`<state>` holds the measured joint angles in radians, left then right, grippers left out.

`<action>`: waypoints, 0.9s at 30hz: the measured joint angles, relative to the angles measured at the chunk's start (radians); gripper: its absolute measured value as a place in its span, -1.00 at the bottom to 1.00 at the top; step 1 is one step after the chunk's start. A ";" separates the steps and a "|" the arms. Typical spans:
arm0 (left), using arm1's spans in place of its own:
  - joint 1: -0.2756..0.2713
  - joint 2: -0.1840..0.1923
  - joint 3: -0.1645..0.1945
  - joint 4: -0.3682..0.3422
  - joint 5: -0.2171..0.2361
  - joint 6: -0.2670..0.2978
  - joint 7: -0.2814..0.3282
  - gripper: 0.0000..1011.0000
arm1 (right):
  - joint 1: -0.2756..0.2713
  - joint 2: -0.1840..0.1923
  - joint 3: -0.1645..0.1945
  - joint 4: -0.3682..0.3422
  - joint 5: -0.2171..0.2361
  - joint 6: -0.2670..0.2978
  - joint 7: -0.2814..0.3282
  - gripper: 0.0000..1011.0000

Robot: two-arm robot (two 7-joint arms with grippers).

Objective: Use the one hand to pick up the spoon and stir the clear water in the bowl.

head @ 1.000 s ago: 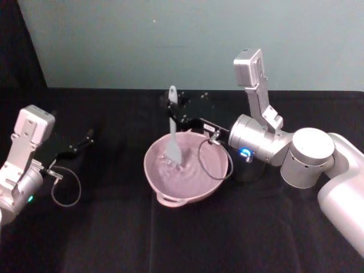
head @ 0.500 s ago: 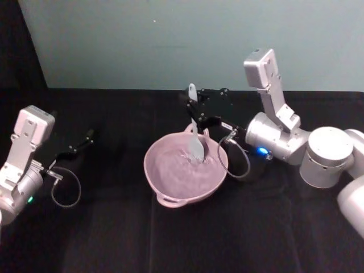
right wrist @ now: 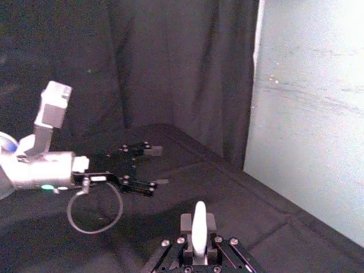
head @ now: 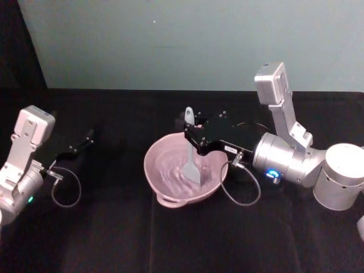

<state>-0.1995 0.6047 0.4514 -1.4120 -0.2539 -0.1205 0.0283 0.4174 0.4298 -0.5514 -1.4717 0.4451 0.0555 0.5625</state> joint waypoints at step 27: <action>0.000 0.000 0.000 0.000 0.000 0.000 0.000 1.00 | 0.102 -0.194 0.004 0.263 -0.022 -0.133 -0.066 -0.76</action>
<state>-0.1995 0.6047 0.4514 -1.4120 -0.2540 -0.1205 0.0283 0.5190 0.2353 -0.5471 -1.2087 0.4234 -0.0776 0.4966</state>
